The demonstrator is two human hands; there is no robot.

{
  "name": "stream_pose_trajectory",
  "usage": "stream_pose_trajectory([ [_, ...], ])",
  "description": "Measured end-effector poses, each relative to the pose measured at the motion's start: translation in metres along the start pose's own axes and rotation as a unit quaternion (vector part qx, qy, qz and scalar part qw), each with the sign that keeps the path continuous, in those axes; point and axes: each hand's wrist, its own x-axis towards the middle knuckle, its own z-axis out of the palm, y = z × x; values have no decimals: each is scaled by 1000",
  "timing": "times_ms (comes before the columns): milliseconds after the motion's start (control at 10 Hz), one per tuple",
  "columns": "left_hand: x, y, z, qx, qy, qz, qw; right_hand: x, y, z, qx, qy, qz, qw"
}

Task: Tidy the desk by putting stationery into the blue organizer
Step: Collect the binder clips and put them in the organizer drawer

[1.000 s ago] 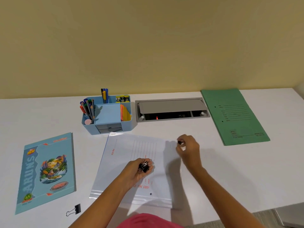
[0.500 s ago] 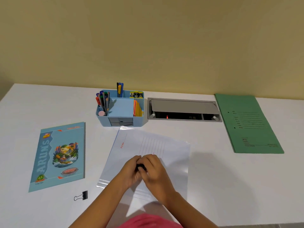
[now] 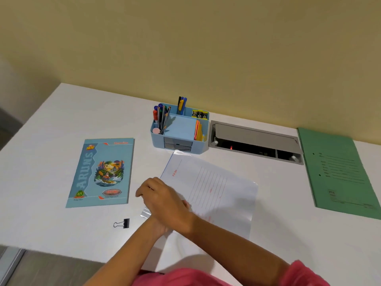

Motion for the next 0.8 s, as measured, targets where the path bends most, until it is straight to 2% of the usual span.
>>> stream_pose_trajectory([
  [100, 6, -20, -7, -496, -339, -243, 762, 12, 4, 13, -10, -32, -23, 999],
  [200, 8, -40, -30, -432, -394, -212, 783, 27, 10, 26, -24, -115, -8, 993],
  [300, 21, -56, -38, -449, -398, -245, 762, 36, 14, 45, -11, -208, 2, 978],
  [400, 35, -78, -49, -426, -380, -263, 778, 39, 11, 71, -1, -244, 4, 970],
  [500, 47, -97, -61, -409, -389, -284, 775, 39, 5, 93, 6, -255, 41, 966],
  [600, 56, -111, -73, -428, -390, -324, 748, 41, -2, 105, -11, -260, 49, 964],
  [800, 66, -117, -94, -465, -389, -352, 713, 40, -6, 117, -72, -232, 18, 970],
])
